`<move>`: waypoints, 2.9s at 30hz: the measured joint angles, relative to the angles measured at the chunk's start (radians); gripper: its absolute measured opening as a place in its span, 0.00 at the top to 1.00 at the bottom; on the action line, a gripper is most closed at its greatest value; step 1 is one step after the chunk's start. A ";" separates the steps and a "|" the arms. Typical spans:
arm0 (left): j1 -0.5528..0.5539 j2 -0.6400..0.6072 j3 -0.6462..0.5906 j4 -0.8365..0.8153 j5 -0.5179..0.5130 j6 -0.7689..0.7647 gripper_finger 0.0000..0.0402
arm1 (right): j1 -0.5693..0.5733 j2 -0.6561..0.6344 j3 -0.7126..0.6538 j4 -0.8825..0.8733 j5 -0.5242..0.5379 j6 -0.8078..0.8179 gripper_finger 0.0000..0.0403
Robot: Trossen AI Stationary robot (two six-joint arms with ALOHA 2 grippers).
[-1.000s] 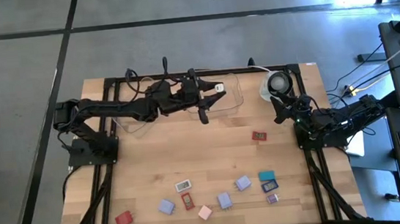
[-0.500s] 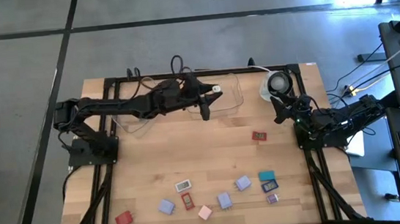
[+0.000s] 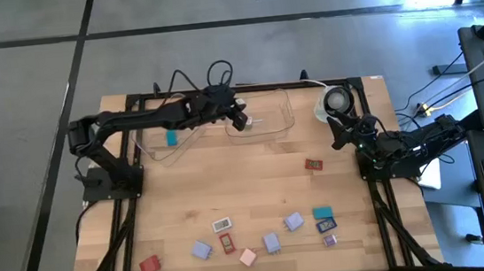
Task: Pick & Place Office items
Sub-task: Put the green charger adapter into the right transparent bin, then put the red charger adapter into the right transparent bin
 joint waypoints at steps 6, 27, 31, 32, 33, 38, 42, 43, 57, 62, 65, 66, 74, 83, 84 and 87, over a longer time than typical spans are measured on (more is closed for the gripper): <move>0.011 0.109 -0.001 0.016 0.011 -0.046 0.65 | 0.000 0.000 0.000 0.000 0.000 0.000 0.36; 0.020 0.262 -0.001 0.086 0.054 -0.032 0.65 | 0.000 0.000 0.000 0.000 0.000 0.000 0.36; 0.020 0.262 -0.001 0.086 0.054 -0.007 0.65 | 0.000 0.000 0.000 0.000 0.001 0.000 0.36; 0.020 0.262 -0.001 0.086 0.054 0.003 0.65 | 0.000 0.000 0.000 0.000 0.001 0.000 0.36; 0.020 0.262 -0.001 0.086 0.054 0.013 0.65 | 0.000 0.000 0.000 0.000 0.001 0.000 0.36; 0.019 0.262 -0.001 0.086 0.054 0.061 0.65 | 0.000 0.000 0.000 0.000 0.002 0.000 0.36; 0.017 0.262 -0.001 0.085 0.054 0.085 0.63 | 0.000 0.000 0.000 0.000 0.003 0.000 0.36; 0.017 0.262 -0.001 0.085 0.054 0.089 0.62 | 0.000 0.000 0.000 0.000 0.003 0.000 0.36; 0.017 0.239 -0.001 0.095 0.061 0.108 0.49 | 0.000 0.000 0.000 0.000 0.002 0.000 0.36; 0.011 0.177 0.000 0.111 0.075 0.108 0.45 | 0.000 0.000 0.000 0.000 0.002 0.000 0.36; -0.004 0.122 0.000 0.117 0.122 0.108 0.45 | 0.000 0.000 0.000 0.000 0.002 0.000 0.36; -0.013 0.105 0.000 0.118 0.143 0.108 0.45 | 0.000 0.000 0.000 0.000 0.002 0.000 0.36; -0.115 -0.030 0.000 0.034 0.381 0.060 0.45 | 0.000 0.000 0.000 0.000 0.002 0.000 0.36; -0.292 -0.164 0.000 -0.460 0.476 -0.188 0.45 | 0.000 0.000 0.000 0.000 0.002 0.000 0.36; -0.322 -0.170 0.000 -0.533 0.478 -0.249 0.45 | 0.000 0.000 0.000 0.000 0.002 0.000 0.36; -0.436 -0.172 0.000 -0.745 0.477 -0.430 0.45 | 0.000 0.000 0.000 0.000 0.002 0.000 0.36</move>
